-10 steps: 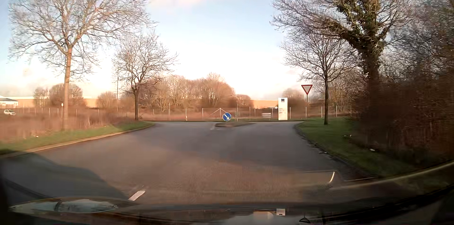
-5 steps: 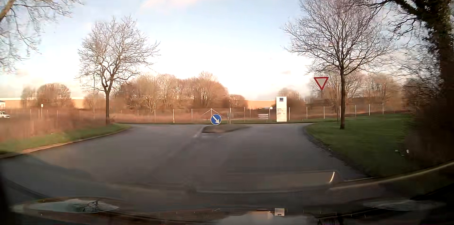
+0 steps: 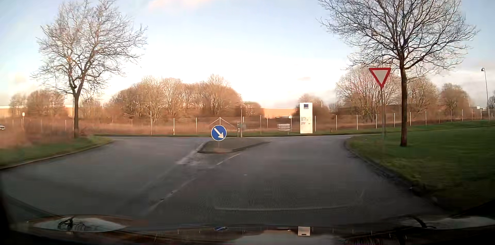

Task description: Follow the waypoints while adhering to traffic rules and regulations

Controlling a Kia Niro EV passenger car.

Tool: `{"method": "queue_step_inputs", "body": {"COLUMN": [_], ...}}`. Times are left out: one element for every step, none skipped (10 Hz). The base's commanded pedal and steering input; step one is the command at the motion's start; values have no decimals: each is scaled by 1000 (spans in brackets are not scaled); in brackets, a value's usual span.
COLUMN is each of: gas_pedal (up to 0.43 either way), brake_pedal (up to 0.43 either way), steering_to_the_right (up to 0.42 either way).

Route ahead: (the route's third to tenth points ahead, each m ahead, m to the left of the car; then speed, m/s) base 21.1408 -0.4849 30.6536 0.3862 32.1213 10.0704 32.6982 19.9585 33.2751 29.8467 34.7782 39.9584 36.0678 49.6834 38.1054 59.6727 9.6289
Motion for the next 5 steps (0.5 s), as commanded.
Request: {"method": "queue_step_inputs", "body": {"gas_pedal": [0, 0, 0, 0, 0], "brake_pedal": [177, 201, 232, 238, 250], "steering_to_the_right": [25, 30, 39, 46, 53]}}
